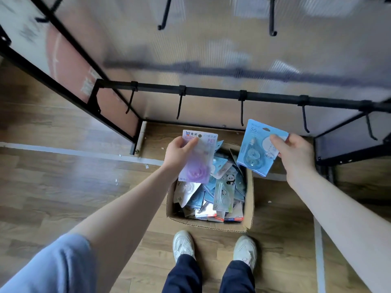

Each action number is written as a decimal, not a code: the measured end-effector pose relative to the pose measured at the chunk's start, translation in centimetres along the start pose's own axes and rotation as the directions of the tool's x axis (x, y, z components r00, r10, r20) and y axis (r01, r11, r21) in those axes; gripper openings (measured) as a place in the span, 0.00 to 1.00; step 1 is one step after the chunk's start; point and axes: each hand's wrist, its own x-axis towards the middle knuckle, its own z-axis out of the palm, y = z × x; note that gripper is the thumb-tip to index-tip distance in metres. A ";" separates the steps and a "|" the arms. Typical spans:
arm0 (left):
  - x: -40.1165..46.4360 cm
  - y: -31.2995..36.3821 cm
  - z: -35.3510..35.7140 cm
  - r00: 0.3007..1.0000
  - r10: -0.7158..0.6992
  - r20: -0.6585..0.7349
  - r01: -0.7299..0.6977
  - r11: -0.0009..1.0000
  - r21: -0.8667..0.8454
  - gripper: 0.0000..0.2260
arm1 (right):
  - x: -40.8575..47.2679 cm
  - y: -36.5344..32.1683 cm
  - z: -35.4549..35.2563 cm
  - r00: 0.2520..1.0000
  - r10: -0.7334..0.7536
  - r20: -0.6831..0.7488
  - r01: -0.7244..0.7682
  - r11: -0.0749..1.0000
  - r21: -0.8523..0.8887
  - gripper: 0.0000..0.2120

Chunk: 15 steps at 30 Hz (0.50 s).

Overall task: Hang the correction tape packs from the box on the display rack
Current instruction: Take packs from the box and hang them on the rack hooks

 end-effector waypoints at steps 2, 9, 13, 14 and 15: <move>-0.8 1.5 -0.3 1.000 0.024 -0.008 -0.024 1.000 -0.004 0.13 | -0.7 -1.6 -0.7 1.000 -0.026 0.007 0.026 1.000 0.003 0.04; -3.8 7.3 -1.2 0.993 0.111 -0.049 -0.114 0.991 -0.063 0.21 | -2.9 -8.0 -3.3 0.988 -0.137 0.065 0.133 0.989 0.057 0.03; -6.1 11.0 -1.7 0.987 0.145 -0.076 -0.151 0.985 -0.084 0.20 | -4.1 -12.3 -5.1 0.976 -0.205 0.067 0.201 0.977 0.068 0.03; -6.8 11.9 -2.0 0.985 0.153 -0.083 -0.161 0.982 -0.095 0.19 | -4.4 -13.4 -5.6 0.973 -0.221 0.062 0.216 0.974 0.073 0.03; -7.4 13.1 -2.3 0.981 0.171 -0.087 -0.179 0.978 -0.107 0.19 | -4.8 -14.8 -6.2 0.968 -0.241 0.065 0.236 0.969 0.080 0.03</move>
